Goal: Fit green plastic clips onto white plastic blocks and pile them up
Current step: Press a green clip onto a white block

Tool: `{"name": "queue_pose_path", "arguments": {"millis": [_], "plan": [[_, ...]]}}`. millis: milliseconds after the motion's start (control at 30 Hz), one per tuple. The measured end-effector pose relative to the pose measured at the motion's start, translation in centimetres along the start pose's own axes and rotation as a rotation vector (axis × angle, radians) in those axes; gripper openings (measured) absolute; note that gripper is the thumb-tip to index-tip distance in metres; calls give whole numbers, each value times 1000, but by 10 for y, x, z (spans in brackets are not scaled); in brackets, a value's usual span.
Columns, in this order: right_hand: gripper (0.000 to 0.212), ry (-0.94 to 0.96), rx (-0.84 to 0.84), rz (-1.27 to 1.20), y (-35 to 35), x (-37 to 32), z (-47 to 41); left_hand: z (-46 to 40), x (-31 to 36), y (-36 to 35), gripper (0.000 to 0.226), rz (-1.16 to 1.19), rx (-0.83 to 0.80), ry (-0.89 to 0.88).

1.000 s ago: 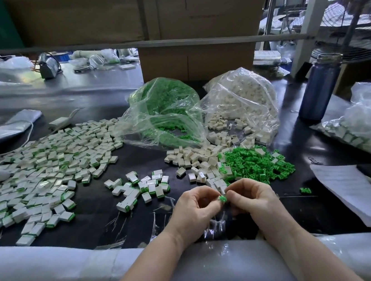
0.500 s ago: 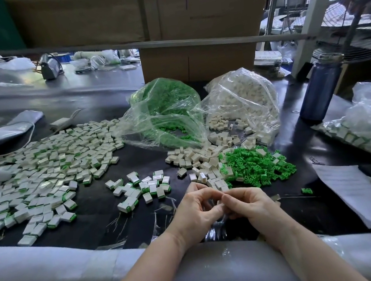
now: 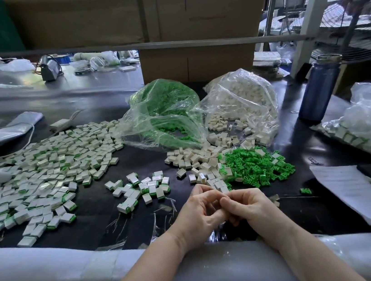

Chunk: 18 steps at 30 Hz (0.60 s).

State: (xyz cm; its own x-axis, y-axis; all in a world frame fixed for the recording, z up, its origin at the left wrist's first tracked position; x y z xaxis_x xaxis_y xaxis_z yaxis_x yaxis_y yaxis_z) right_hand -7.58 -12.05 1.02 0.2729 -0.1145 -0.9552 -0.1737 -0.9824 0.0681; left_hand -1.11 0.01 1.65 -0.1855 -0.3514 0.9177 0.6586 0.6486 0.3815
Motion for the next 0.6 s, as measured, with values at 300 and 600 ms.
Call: {"name": "queue_pose_path", "arguments": {"millis": [300, 600], "plan": [[22, -20, 13, 69, 4, 8, -1, -3, -5, -2, 11, -102, -41, -29], [23, -24, 17, 57, 4, 7, -2, -3, -4, -2, 13, -101, -58, -18]]}}
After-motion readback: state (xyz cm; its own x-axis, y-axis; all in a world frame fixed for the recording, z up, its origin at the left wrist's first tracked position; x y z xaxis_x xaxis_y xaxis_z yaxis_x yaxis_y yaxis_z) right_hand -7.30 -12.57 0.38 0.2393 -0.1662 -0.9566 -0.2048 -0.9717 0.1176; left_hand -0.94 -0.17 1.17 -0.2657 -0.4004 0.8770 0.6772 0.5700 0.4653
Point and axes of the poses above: each hand's wrist, its own z-axis away from the middle knuckle, its own y-axis out of the back of the hand, x = y × z, the point moved 2 cm from there along -z, towards the middle knuckle, and after that the axes turned 15 degrees about y, right-handed, at the moved point
